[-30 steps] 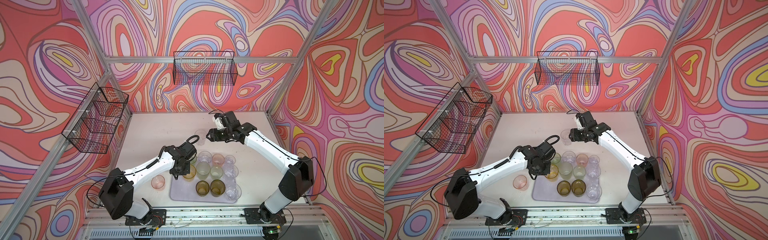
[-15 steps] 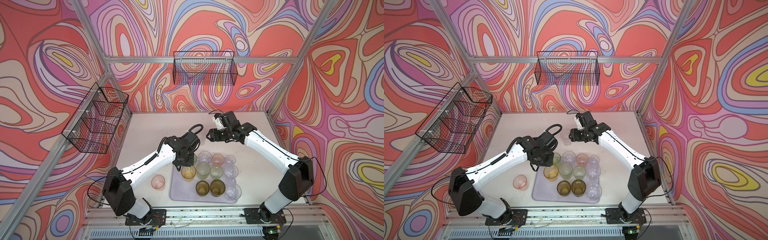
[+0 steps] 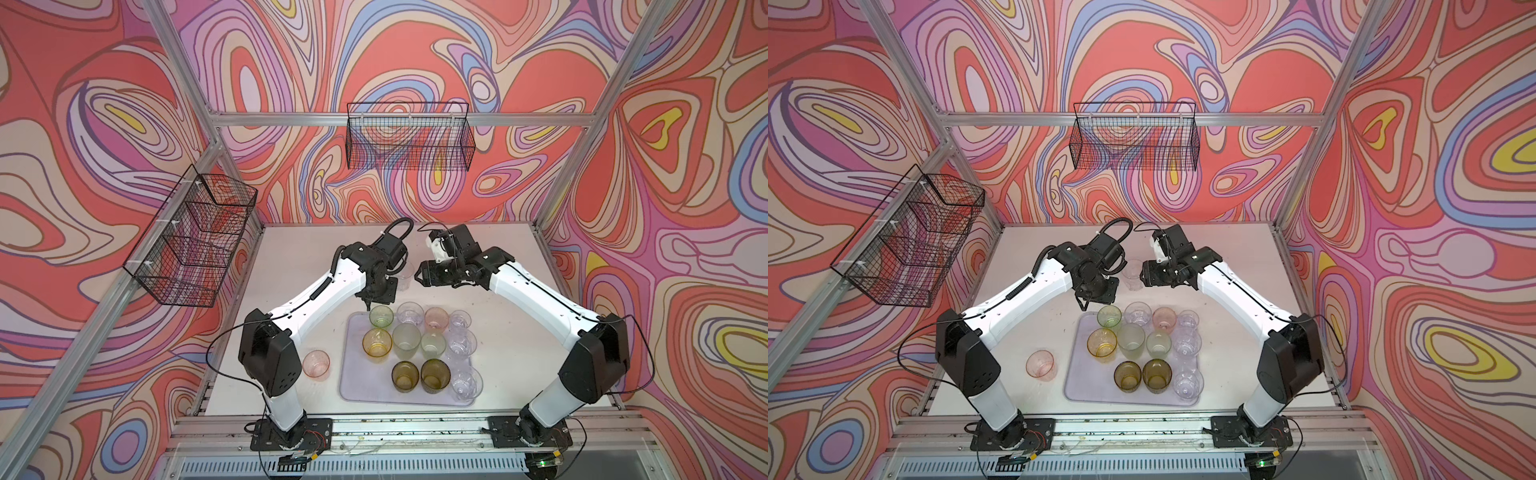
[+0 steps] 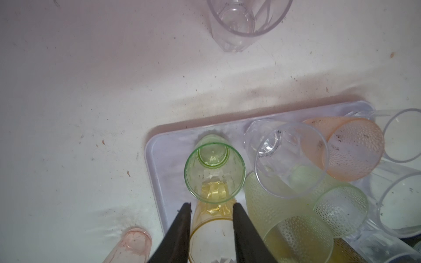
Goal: Place the glasses into the tray
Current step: Pick up the glass from the top-center of the table.
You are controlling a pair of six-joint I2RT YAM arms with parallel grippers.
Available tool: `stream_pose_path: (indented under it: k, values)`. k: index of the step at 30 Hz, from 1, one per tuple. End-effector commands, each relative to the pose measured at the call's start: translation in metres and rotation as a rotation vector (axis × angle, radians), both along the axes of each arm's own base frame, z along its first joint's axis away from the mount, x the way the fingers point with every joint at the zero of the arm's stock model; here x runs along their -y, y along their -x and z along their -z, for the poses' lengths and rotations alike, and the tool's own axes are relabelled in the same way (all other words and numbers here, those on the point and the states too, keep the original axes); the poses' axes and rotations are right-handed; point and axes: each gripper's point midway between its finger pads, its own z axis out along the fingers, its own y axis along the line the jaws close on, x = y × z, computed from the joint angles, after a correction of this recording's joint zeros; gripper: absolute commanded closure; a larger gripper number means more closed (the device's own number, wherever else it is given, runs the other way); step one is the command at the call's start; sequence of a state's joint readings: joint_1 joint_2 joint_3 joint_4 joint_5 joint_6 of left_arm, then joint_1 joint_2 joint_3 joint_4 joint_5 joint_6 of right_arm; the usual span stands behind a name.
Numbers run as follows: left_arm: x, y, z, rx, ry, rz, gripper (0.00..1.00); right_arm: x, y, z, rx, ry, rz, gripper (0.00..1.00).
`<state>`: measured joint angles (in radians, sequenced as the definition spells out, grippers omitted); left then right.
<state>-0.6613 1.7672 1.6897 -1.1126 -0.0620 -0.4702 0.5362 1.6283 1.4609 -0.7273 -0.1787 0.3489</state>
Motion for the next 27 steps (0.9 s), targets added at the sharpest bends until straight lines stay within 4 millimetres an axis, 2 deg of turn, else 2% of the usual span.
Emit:
stream_pose_path:
  k: [1, 7, 13, 19, 27]
  values:
    - [-0.006, -0.017, -0.002, 0.010, -0.041, 0.044, 0.63, 0.009, 0.007, -0.007, 0.018, 0.014, 0.005, 0.39]
    - [-0.002, -0.055, 0.005, 0.020, -0.028, 0.034, 0.61, 0.016, 0.009, -0.005, 0.018, 0.040, 0.015, 0.39]
    - [0.008, -0.083, 0.012, 0.024, 0.003, 0.043, 0.58, 0.019, 0.009, -0.003, 0.016, 0.058, 0.021, 0.39]
    - [0.016, -0.104, 0.020, 0.025, 0.025, 0.045, 0.52, 0.020, 0.009, 0.001, 0.013, 0.066, 0.019, 0.39]
    - [0.023, -0.126, 0.035, 0.017, 0.050, 0.025, 0.53, 0.020, 0.008, 0.004, 0.012, 0.072, 0.020, 0.39]
